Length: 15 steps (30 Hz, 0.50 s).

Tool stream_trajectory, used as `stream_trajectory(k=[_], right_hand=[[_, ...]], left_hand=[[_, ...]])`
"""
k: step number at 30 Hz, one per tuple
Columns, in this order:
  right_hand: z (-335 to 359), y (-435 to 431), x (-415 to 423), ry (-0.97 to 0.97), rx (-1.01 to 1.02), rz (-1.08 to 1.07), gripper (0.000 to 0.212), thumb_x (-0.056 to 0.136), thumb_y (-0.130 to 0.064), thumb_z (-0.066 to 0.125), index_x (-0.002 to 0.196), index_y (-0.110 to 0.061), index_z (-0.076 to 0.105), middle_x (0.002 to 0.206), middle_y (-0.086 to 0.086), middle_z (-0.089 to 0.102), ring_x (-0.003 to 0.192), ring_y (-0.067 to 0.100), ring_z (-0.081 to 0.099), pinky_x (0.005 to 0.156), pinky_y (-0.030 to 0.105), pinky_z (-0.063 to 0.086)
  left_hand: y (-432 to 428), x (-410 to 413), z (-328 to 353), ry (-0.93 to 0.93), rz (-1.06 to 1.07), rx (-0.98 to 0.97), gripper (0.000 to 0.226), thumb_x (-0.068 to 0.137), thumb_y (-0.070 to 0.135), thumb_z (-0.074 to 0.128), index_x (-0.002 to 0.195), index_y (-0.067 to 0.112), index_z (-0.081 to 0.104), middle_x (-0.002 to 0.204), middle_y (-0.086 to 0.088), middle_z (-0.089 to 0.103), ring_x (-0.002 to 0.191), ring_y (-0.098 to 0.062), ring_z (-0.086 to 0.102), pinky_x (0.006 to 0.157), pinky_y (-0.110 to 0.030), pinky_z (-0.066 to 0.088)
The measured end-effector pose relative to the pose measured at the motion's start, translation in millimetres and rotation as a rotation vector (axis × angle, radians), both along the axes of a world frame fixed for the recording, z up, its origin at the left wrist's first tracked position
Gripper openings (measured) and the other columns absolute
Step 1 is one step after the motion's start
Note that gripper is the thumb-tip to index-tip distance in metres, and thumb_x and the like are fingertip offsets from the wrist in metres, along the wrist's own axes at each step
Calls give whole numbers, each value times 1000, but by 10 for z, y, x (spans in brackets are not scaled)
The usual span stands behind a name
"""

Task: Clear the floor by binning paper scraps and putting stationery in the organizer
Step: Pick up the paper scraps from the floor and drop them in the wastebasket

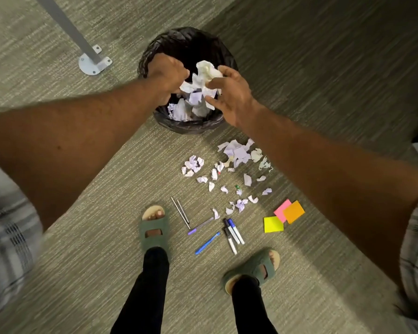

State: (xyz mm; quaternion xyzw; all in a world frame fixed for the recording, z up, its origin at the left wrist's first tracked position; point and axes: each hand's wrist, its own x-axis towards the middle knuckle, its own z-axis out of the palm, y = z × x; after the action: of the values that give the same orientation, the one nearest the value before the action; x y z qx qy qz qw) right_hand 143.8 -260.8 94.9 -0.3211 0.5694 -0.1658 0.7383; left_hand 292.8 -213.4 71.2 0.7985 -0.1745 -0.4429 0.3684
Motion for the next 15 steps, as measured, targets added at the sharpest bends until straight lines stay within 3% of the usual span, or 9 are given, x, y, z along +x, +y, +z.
stream_trajectory(k=[2,5,7,9,11,15], right_hand=[[27,-10,7,5,10,-24,52,85,13,58,130,-12,54,120,15,60,99,21,59,95,45,56],[51,7,-16,24,-14,-26,48,89,11,54,131,-13,54,111,14,63,84,12,53,80,36,59],[21,31,-70,27,-21,-9,45,91,8,56,131,-13,54,105,9,64,85,11,56,75,31,59],[-9,48,-160,32,-58,10,39,92,5,57,128,-13,57,109,6,64,95,13,62,84,33,60],[-66,74,-282,41,-126,42,31,94,2,58,123,-10,59,110,3,64,105,15,65,84,31,60],[-266,185,-769,114,-272,201,25,93,-3,63,118,-5,61,105,1,65,100,14,65,80,27,60]], left_hand=[[13,10,-12,20,13,6,24,95,13,57,116,8,67,104,-6,65,91,-20,69,82,-39,62],[41,-2,-26,38,57,24,30,100,14,45,120,14,67,113,-8,65,85,-19,70,67,-31,63],[57,-27,-39,32,47,23,35,99,11,40,119,17,68,116,-9,65,82,-21,72,64,-30,63],[101,-72,-54,23,18,9,35,98,6,41,120,18,66,111,-6,66,87,-19,71,69,-31,63],[163,-118,-105,12,-28,-6,32,96,6,47,118,18,66,106,-6,69,90,-17,72,73,-30,63],[456,-378,-259,-11,-189,-56,21,96,9,61,115,11,69,106,-8,72,88,-16,74,77,-30,62]])
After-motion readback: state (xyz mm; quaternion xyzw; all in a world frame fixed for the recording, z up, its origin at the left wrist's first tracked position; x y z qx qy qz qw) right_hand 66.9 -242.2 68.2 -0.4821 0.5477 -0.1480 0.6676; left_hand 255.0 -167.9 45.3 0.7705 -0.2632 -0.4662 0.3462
